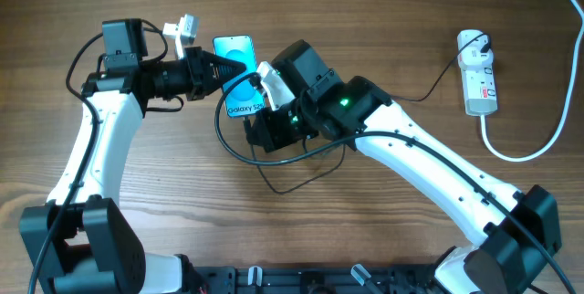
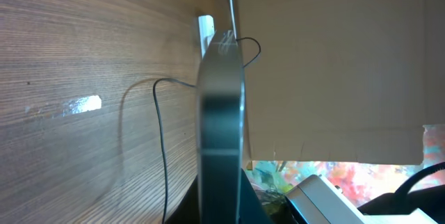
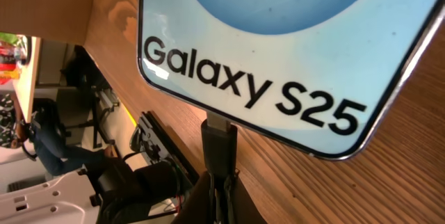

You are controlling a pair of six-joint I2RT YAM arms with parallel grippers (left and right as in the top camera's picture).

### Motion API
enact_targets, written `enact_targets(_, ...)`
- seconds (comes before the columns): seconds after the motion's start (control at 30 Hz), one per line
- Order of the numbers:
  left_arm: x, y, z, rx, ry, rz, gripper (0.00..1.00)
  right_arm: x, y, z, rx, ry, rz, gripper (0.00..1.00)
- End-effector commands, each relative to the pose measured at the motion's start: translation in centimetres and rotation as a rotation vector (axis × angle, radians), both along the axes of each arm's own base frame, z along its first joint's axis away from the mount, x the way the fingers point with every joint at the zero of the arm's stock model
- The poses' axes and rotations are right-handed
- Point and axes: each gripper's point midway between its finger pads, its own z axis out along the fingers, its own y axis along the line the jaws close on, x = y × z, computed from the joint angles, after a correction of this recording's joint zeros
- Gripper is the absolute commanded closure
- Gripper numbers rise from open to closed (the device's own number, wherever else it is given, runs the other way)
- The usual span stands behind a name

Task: Plug charger to phone and switch on socket

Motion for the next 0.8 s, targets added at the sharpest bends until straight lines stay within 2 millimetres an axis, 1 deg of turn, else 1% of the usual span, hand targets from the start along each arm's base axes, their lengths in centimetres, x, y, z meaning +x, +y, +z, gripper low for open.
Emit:
enact_targets(0.0,-1.2,-1.0,0.1,-0.013,0.001,-0.041,0.96,4.2,-1.4,2.1,0.014,-0.115,-0.113,0.96)
enact_targets(0.13,-1.1,-1.0,0.1,-0.010,0.002,-0.039,0.96,4.3,-1.6,2.0,0.008,-0.111,-0.121,0.96)
enact_targets(0.23,-0.9,-0.8,-0.3,0.015,0.004,-0.024,0.96,4.5,-2.1,1.6,-0.020,-0.089,-0.173,0.96)
enact_targets(0.47,-1.0,-0.8,-0.4,0.017,0.013,-0.023,0.96,4.9,-1.8,1.9,0.001,-0.079,-0.199,0.96)
enact_targets(0.7,-1.4,-0.8,-0.6,0.011,0.059,-0.019,0.96,5.2,-1.5,2.3,0.020,-0.084,-0.212,0.96)
enact_targets(0.77,-1.4,-0.8,-0.6,-0.001,0.098,-0.005,0.96,5.2,-1.5,2.3,0.018,-0.096,-0.199,0.96)
